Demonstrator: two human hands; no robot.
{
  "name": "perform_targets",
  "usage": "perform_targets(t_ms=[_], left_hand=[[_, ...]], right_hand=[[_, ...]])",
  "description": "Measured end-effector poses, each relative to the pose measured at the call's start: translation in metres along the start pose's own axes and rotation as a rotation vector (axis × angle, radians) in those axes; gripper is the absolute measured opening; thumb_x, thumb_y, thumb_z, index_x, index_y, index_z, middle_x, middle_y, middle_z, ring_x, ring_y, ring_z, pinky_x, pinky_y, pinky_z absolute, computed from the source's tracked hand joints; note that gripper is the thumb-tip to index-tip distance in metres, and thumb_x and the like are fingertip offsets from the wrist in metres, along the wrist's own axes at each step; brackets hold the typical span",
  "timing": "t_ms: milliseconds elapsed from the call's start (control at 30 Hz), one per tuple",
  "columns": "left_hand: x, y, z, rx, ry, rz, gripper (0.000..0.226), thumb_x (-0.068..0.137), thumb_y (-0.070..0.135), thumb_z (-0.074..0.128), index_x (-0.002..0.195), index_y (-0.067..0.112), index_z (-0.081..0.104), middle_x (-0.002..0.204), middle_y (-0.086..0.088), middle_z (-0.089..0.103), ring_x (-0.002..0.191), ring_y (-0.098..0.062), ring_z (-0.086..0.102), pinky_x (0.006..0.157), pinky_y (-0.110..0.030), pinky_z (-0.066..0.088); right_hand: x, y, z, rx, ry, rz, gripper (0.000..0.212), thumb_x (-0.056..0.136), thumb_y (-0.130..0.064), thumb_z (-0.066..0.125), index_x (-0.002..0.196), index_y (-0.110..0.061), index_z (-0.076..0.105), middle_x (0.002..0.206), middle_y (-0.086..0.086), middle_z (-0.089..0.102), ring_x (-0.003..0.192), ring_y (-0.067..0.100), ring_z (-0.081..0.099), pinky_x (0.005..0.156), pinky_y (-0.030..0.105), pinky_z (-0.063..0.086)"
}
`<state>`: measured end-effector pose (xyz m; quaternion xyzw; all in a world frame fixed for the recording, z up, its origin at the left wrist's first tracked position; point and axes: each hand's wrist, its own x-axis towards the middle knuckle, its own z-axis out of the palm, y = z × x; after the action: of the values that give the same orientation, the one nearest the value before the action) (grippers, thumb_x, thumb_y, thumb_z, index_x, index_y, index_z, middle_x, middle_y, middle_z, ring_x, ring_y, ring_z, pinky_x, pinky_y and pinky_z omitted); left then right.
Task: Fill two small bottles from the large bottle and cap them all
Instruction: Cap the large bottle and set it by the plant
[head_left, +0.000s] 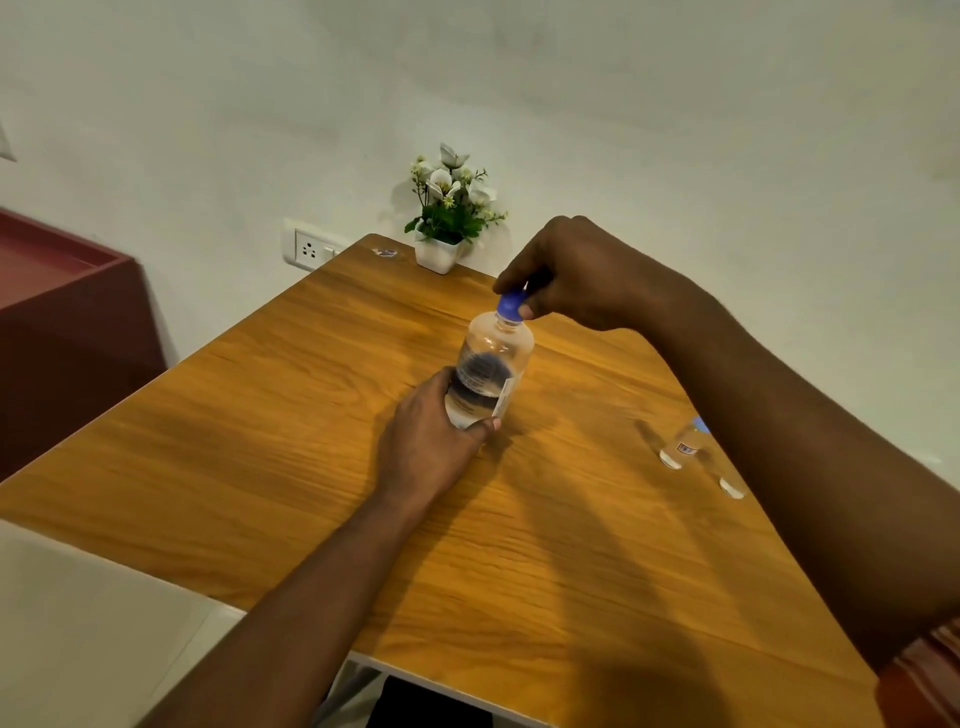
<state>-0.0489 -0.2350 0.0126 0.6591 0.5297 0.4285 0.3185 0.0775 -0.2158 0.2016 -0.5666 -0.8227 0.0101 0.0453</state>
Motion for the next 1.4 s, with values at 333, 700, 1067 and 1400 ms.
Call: perform_targets(t_ms=[333, 700, 1067, 1400], left_hand=[[0.0, 0.0, 0.0, 0.021, -0.011, -0.013, 0.063, 0.075, 0.044, 0.078, 0.13, 0.028, 0.052, 0.124, 0.006, 0.062, 0.114, -0.015, 0.057, 0.091, -0.041, 0.052], [-0.001, 0.001, -0.001, 0.015, -0.009, -0.012, 0.061, 0.074, 0.042, 0.079, 0.128, 0.028, 0.053, 0.123, 0.006, 0.063, 0.113, -0.014, 0.058, 0.091, -0.039, 0.052], [-0.002, 0.003, -0.002, 0.014, -0.023, -0.02, 0.061, 0.076, 0.041, 0.078, 0.13, 0.026, 0.052, 0.125, 0.005, 0.062, 0.115, -0.015, 0.057, 0.092, -0.039, 0.051], [-0.004, 0.005, -0.004, 0.018, -0.02, -0.006, 0.06, 0.076, 0.041, 0.078, 0.128, 0.027, 0.053, 0.123, 0.006, 0.063, 0.113, -0.014, 0.057, 0.091, -0.037, 0.051]], right_hand=[[0.013, -0.002, 0.002, -0.046, -0.026, 0.145, 0.047, 0.084, -0.049, 0.068, 0.094, -0.003, 0.075, 0.085, 0.012, 0.073, 0.077, 0.024, 0.067, 0.072, 0.037, 0.054], [0.003, -0.005, -0.018, 0.086, -0.052, 0.057, 0.039, 0.088, -0.02, 0.07, 0.125, -0.013, 0.065, 0.121, 0.005, 0.068, 0.1, 0.013, 0.062, 0.085, 0.029, 0.049], [0.012, -0.005, -0.008, 0.076, -0.102, 0.103, 0.03, 0.082, -0.016, 0.076, 0.111, -0.007, 0.072, 0.094, 0.007, 0.074, 0.074, 0.017, 0.071, 0.068, 0.028, 0.059], [0.012, -0.002, 0.007, 0.011, -0.002, 0.239, 0.051, 0.073, -0.057, 0.075, 0.071, -0.007, 0.067, 0.061, 0.005, 0.068, 0.039, 0.01, 0.062, 0.042, 0.018, 0.045]])
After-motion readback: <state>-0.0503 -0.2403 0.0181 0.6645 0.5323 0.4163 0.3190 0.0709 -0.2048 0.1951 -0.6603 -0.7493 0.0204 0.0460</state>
